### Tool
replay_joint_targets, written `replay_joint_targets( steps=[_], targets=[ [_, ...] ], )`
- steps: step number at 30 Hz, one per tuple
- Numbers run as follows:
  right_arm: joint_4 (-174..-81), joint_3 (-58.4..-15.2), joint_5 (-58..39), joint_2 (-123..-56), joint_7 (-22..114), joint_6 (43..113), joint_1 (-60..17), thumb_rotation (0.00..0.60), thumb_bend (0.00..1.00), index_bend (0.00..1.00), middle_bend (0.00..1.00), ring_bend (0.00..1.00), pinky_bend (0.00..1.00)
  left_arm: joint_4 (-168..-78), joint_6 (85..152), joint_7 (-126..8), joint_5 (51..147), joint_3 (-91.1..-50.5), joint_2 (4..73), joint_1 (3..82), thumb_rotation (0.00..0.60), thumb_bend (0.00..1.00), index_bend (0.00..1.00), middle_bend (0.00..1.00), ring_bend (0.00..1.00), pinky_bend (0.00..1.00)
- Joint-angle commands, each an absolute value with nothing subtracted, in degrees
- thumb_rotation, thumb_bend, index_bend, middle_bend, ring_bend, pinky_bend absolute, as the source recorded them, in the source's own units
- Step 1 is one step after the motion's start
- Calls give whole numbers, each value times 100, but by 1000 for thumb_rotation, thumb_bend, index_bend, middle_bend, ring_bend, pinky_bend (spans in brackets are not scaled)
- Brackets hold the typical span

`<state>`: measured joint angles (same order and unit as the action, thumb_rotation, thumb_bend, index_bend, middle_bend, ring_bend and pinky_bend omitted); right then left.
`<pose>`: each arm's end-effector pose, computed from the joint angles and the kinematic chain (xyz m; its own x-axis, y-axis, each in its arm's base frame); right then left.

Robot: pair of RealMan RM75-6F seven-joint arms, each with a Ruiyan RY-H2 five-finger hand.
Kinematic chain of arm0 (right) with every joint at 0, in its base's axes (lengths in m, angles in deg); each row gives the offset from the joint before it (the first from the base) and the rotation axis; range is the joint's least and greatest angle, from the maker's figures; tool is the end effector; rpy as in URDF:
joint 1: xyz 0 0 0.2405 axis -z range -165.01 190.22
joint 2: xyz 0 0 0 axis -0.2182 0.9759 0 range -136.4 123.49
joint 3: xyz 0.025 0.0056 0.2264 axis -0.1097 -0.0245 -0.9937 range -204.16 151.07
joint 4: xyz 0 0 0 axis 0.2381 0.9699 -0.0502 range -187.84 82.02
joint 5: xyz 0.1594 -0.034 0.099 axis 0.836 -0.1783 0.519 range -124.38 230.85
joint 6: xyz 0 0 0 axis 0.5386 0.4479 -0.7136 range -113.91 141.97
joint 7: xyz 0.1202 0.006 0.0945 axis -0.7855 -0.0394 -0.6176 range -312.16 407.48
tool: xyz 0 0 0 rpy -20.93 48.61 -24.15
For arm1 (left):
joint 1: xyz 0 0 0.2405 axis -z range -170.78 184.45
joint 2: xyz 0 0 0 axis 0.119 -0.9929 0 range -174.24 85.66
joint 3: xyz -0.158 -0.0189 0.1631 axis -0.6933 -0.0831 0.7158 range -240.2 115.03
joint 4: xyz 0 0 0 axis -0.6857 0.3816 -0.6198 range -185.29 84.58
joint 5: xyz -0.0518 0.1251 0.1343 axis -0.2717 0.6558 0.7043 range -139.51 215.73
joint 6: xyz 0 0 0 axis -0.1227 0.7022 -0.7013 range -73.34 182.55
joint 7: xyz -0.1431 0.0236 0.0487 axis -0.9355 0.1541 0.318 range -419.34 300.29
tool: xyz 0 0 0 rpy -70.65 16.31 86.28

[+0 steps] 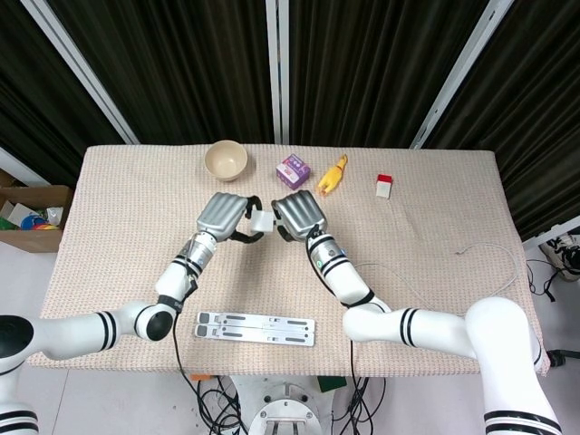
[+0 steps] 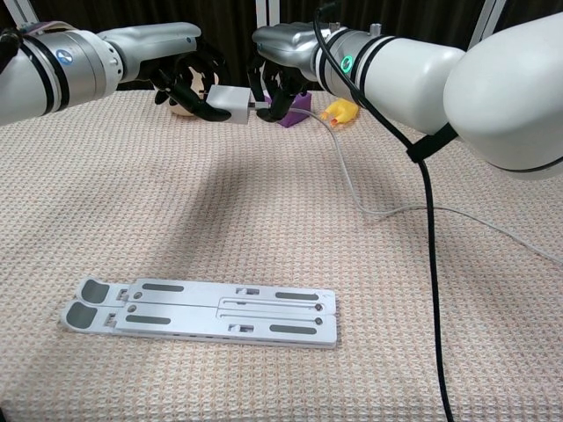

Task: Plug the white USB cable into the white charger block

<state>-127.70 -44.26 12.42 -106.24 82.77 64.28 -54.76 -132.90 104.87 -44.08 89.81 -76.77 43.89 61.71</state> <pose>0.0059 -0.3778 -0.0420 0.5130 -0.2092 0.8325 -0.7986 -0.4719 0.3735 -0.0700 0.3730 0.0059 0.3354 0.2934 0.8952 0.9037 -0.3688 -0.2177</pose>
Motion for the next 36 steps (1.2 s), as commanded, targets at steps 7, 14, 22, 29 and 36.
replay_joint_targets(
  steps=[7, 14, 22, 29, 36],
  targets=[
    [-12775, -4413, 1341, -10653, 8361, 6440, -5541, 600, 724, 744, 650, 505, 510, -13283, 10472, -4224, 8848, -7664, 4403, 6218, 478, 221, 514, 451, 691, 725],
    [-12745, -4421, 1418, -10712, 8405, 6451, -5605, 600, 723, 742, 643, 505, 511, -13273, 10465, -4218, 8885, -7681, 4434, 6248, 479, 222, 514, 451, 691, 725],
    [-12767, -4416, 1502, -10702, 8435, 6466, -5627, 600, 598, 696, 601, 505, 505, -13242, 10450, -4187, 8889, -7674, 4460, 6271, 478, 221, 514, 450, 690, 725],
    [-12826, -4384, 1517, -10644, 8398, 6474, -5590, 600, 445, 567, 531, 505, 488, -13221, 10448, -4126, 8886, -7632, 4461, 6269, 477, 222, 514, 450, 689, 725],
    [-12868, -4350, 1522, -10583, 8360, 6481, -5547, 600, 371, 510, 517, 505, 482, -13210, 10433, -4116, 8879, -7629, 4464, 6273, 478, 222, 514, 450, 689, 725]
  ],
)
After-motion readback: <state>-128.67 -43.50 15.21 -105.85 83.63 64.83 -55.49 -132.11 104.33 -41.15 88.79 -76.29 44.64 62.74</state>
